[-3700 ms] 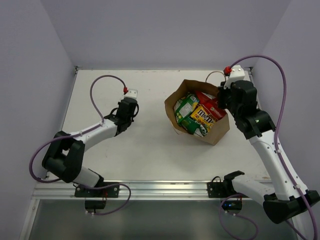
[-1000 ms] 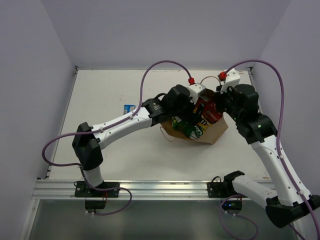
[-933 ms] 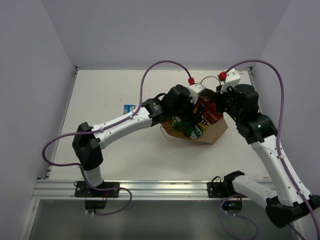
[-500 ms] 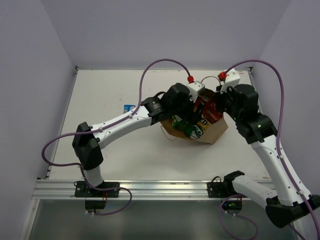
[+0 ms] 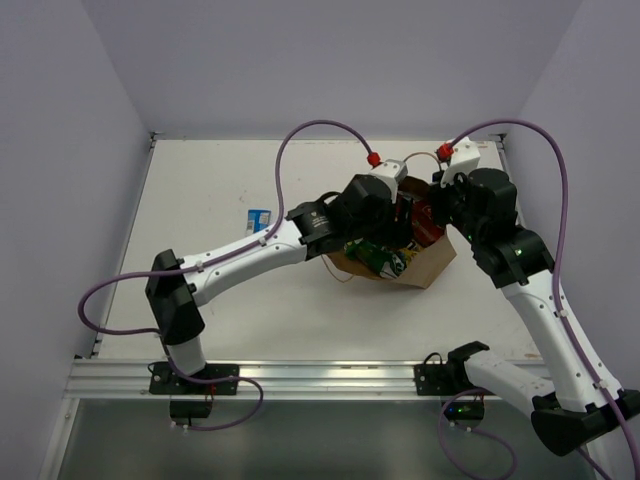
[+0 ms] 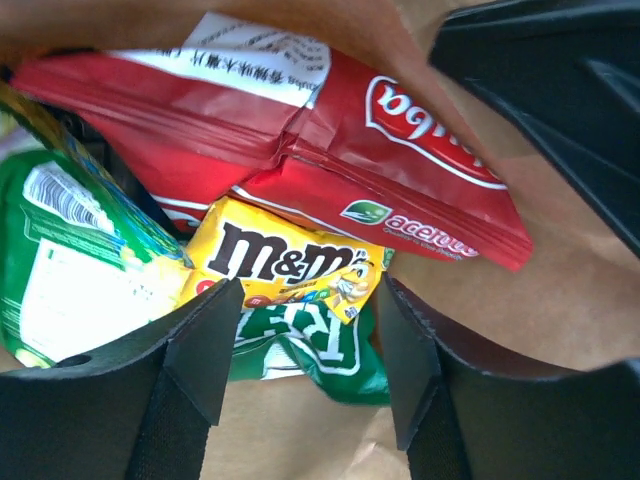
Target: Take the snacks out of the paper bag
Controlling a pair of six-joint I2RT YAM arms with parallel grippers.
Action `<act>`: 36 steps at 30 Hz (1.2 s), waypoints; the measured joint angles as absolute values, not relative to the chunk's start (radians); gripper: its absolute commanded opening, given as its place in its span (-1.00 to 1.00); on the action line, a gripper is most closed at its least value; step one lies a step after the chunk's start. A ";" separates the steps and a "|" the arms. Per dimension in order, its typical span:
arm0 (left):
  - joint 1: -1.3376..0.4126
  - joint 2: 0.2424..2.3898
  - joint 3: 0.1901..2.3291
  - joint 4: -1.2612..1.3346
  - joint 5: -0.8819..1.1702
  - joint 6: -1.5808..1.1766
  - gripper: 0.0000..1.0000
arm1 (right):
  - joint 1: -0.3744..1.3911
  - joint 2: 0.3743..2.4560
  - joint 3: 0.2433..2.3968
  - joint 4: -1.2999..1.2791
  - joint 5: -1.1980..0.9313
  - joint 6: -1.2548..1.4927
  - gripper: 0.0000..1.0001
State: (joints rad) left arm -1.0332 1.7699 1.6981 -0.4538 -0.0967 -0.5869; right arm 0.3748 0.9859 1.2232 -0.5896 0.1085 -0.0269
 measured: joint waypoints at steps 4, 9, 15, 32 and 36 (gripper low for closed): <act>-1.043 1.810 1.708 -0.471 -0.162 -0.643 0.54 | 0.375 0.986 1.223 -0.590 0.109 -0.027 -1.00; -1.044 1.884 1.744 -0.504 -0.210 -0.674 0.56 | 0.375 0.986 1.223 -0.590 0.109 -0.027 -1.00; -1.048 1.906 1.764 -0.505 -0.243 -0.688 -0.10 | 0.375 0.986 1.219 -0.589 0.109 -0.027 -1.00; -1.043 1.686 1.761 -0.566 -0.262 -0.612 -1.00 | 0.375 0.972 1.205 -0.574 0.113 -0.027 -1.00; -1.037 1.546 1.780 -0.598 -0.292 -0.566 -1.00 | 0.375 0.972 1.204 -0.574 0.120 -0.027 -1.00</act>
State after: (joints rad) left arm -1.0374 1.5455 1.7802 -0.5983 -0.2924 -0.5655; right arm 0.3748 0.9718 1.2037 -0.5743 0.1196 -0.0269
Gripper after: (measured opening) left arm 0.013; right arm 0.019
